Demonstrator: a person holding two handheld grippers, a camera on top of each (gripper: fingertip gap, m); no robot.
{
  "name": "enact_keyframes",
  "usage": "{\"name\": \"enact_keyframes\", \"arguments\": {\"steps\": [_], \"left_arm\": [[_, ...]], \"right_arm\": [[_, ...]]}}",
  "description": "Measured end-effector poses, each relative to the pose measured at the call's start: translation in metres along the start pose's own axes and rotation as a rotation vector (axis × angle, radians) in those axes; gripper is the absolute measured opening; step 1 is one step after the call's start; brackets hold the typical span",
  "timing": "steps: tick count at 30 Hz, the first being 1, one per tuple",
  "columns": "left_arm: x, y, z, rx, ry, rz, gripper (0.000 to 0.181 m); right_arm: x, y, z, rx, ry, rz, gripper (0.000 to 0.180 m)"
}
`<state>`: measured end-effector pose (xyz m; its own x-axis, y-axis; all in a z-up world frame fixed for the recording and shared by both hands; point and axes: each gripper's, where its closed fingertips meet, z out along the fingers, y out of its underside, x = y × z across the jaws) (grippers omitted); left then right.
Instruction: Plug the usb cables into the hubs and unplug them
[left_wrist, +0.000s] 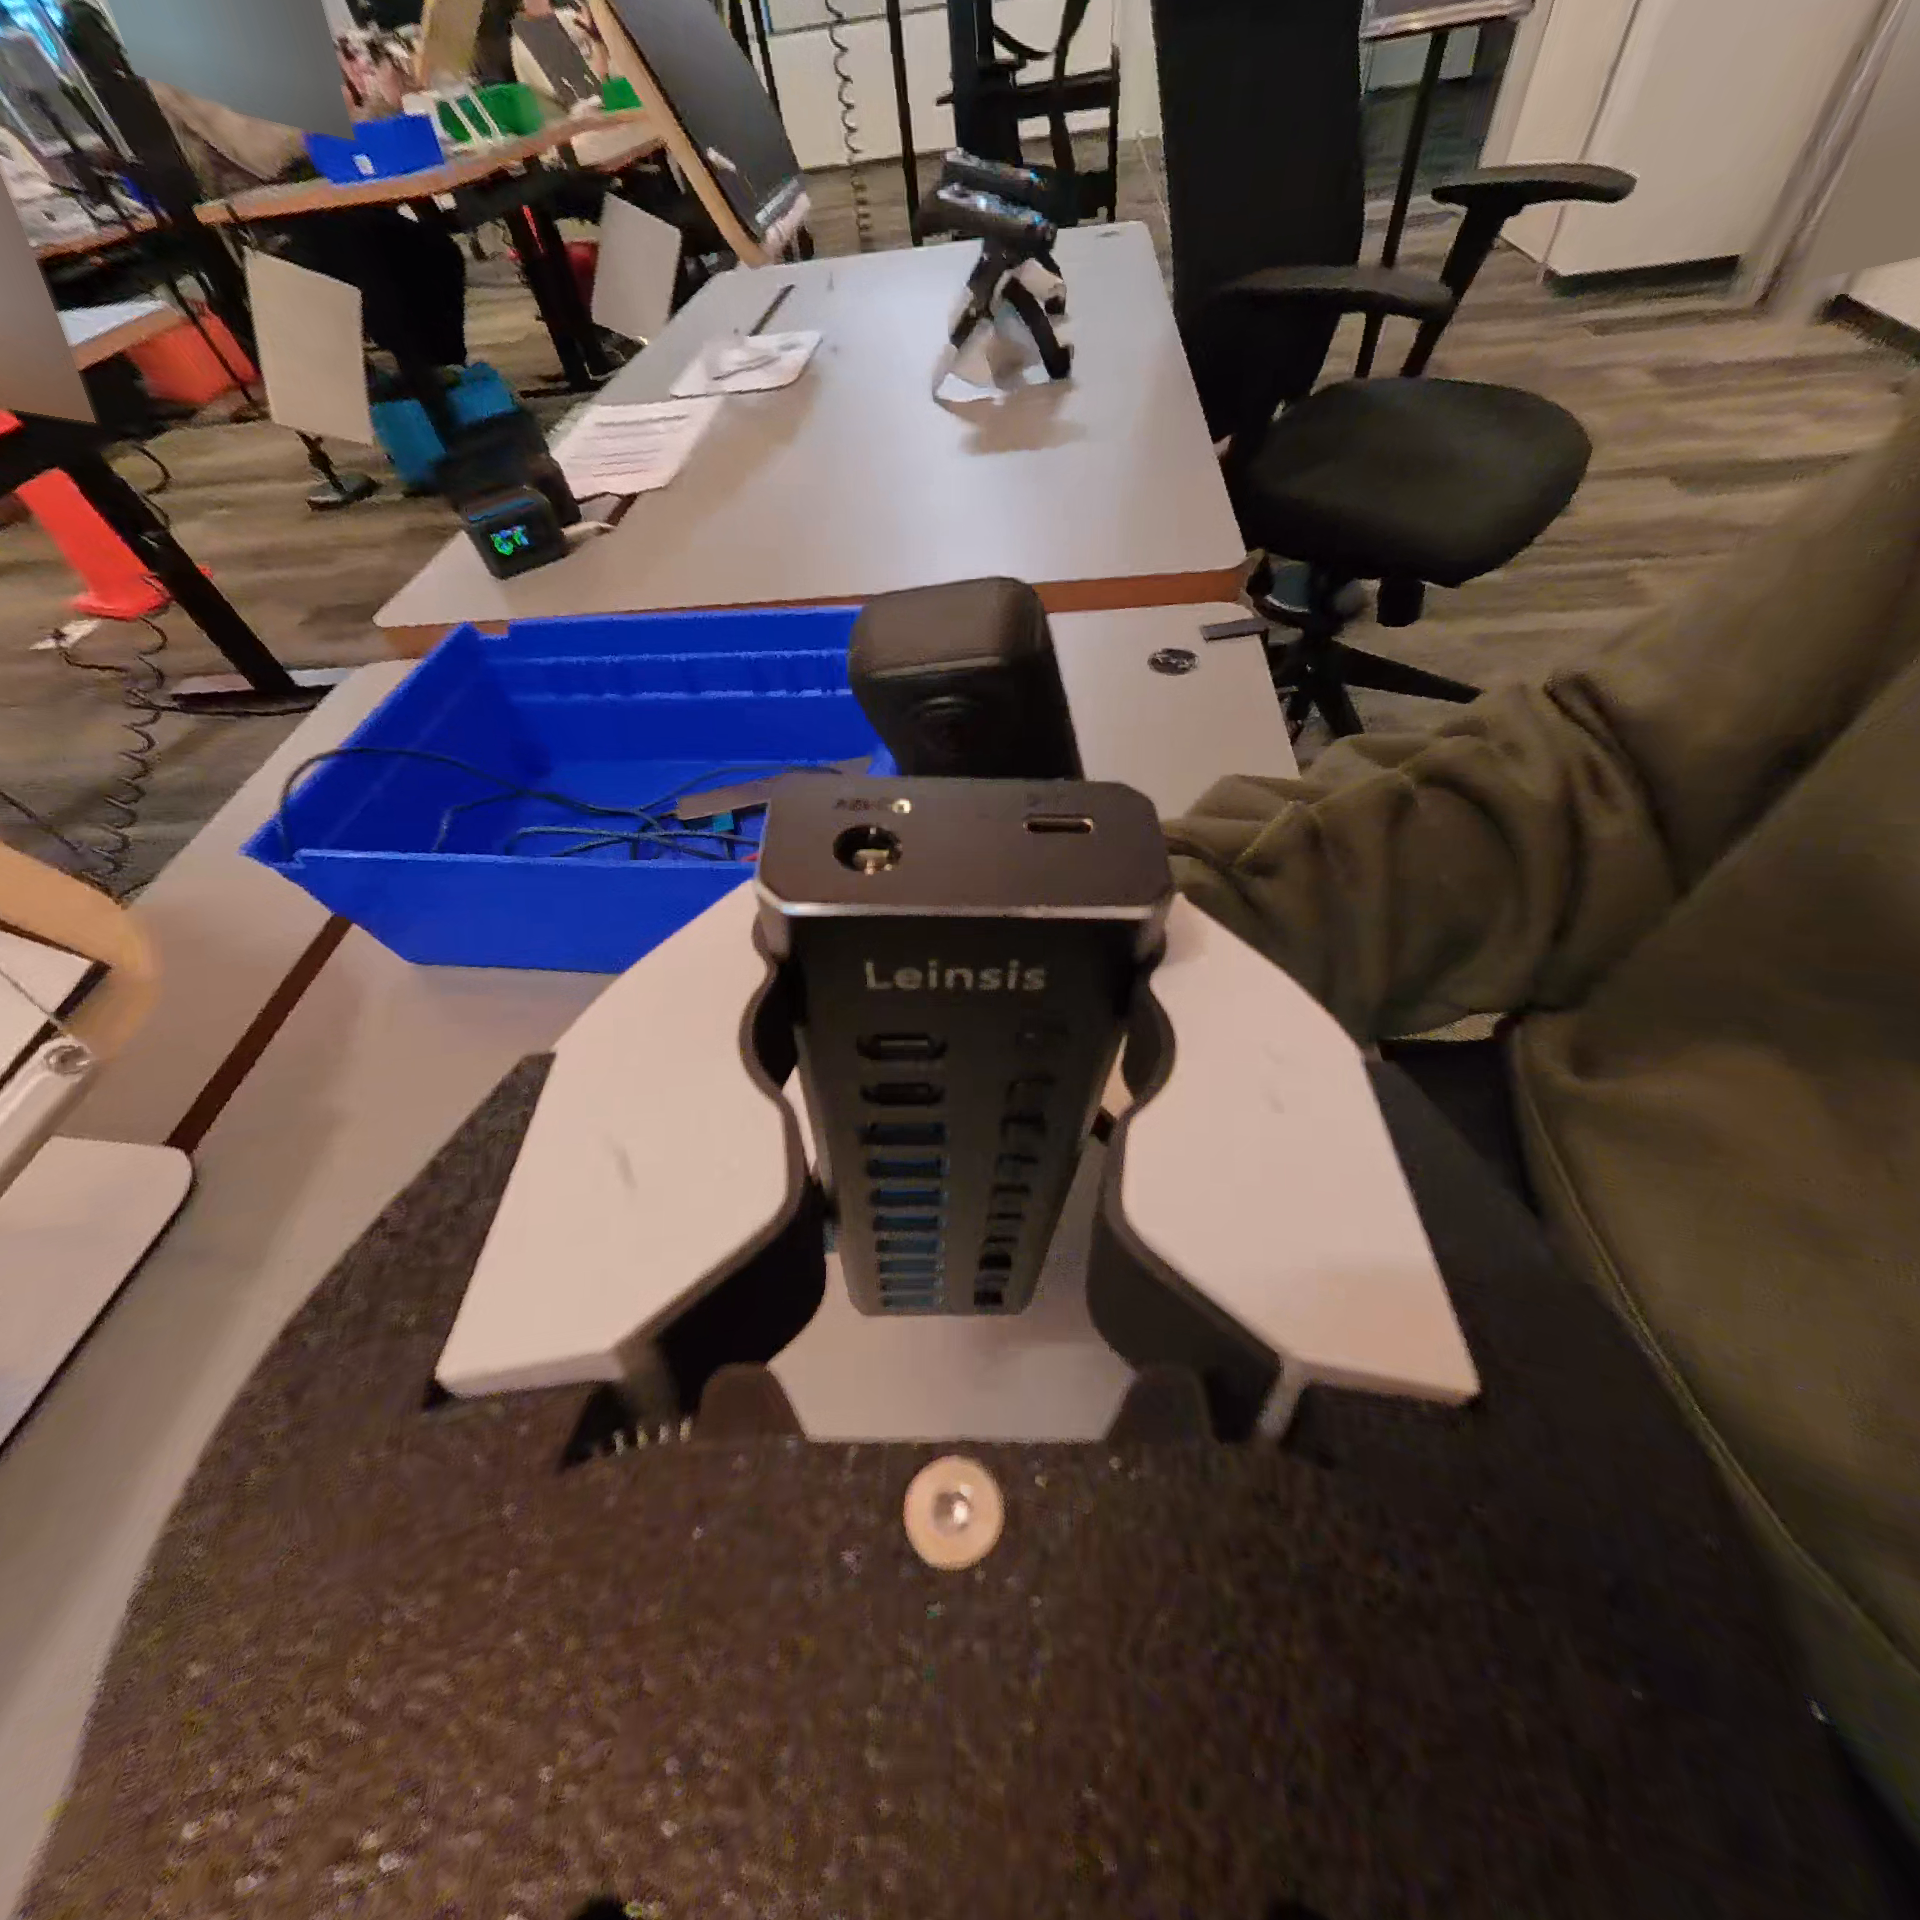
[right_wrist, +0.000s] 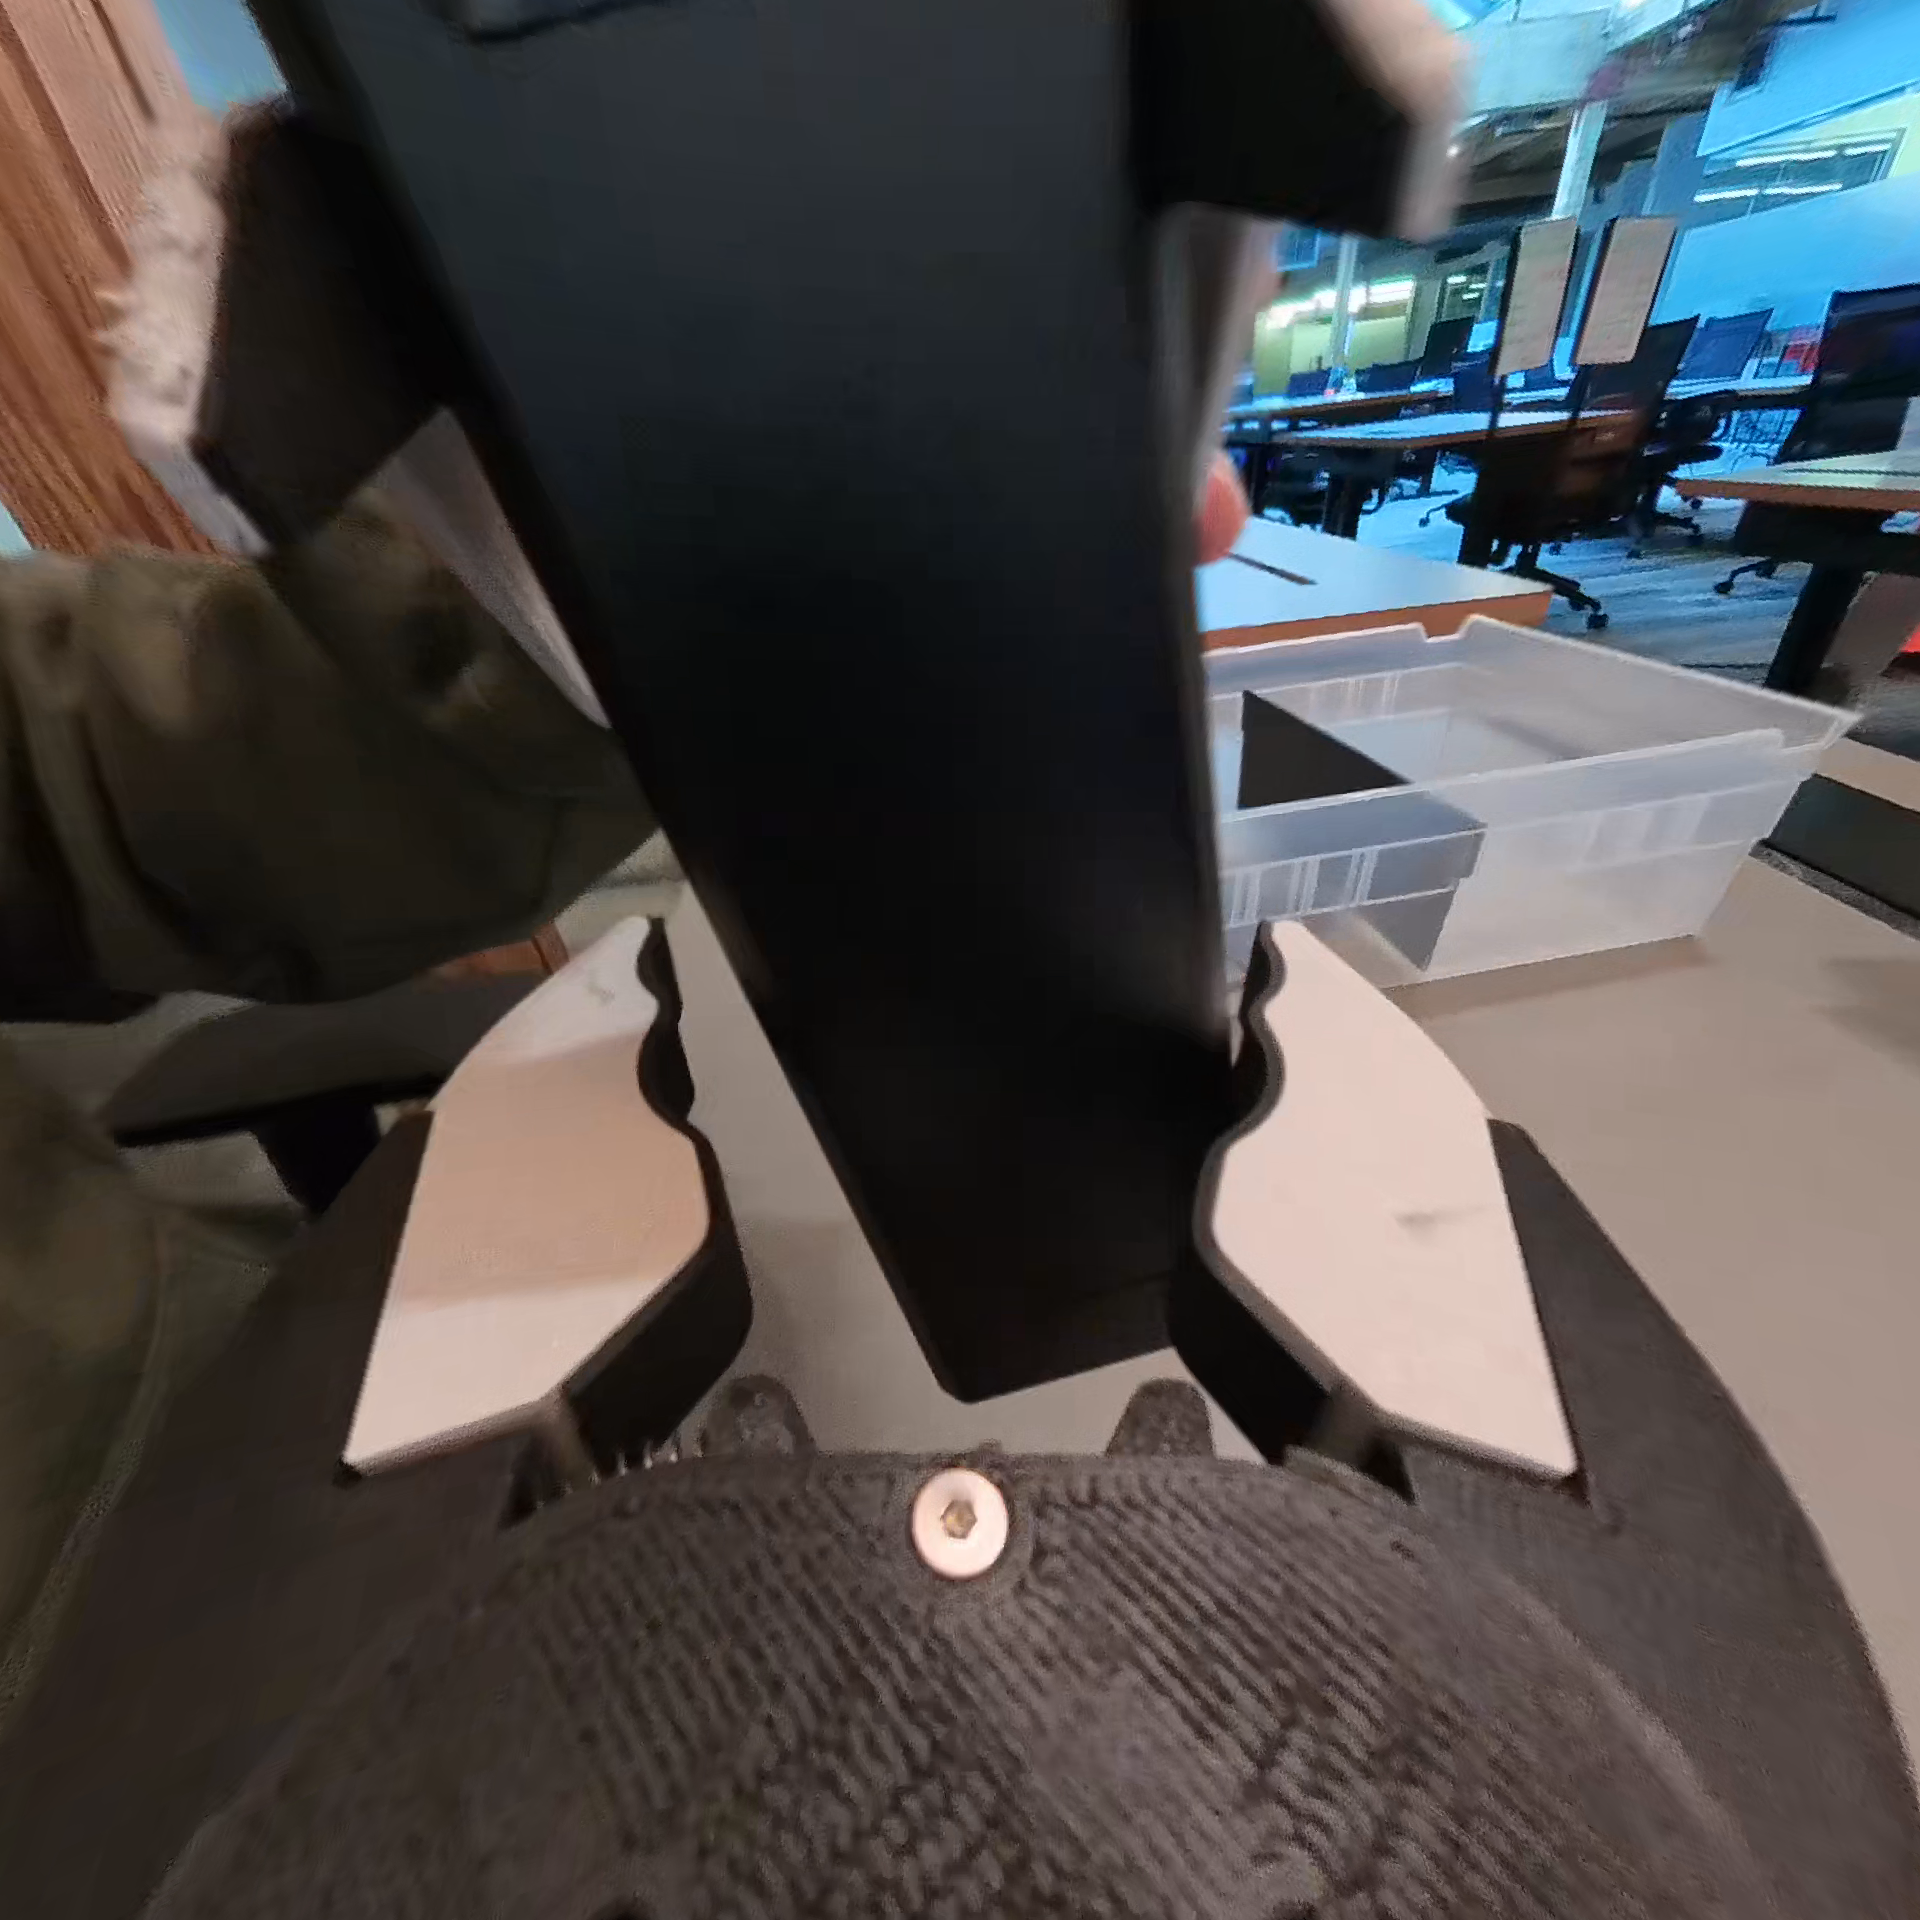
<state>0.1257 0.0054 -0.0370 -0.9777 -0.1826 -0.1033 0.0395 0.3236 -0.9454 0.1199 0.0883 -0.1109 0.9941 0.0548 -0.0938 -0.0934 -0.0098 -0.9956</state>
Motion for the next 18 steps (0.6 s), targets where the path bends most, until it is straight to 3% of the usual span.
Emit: {"name": "enact_keyframes", "arguments": {"steps": [2, 6, 18], "left_arm": [[0.002, 0.005, 0.004, -0.005, 0.013, -0.008, 0.060], [0.006, 0.015, 0.008, -0.025, 0.013, -0.024, 0.060], [0.010, 0.028, 0.005, -0.076, 0.049, -0.036, 0.061]], "right_arm": [[-0.002, 0.008, 0.003, -0.051, 0.005, -0.042, 0.100], [0.001, -0.005, 0.001, 0.027, 0.042, -0.066, 0.078], [-0.004, 0.009, 0.003, -0.055, 0.001, -0.135, 0.073]]}}
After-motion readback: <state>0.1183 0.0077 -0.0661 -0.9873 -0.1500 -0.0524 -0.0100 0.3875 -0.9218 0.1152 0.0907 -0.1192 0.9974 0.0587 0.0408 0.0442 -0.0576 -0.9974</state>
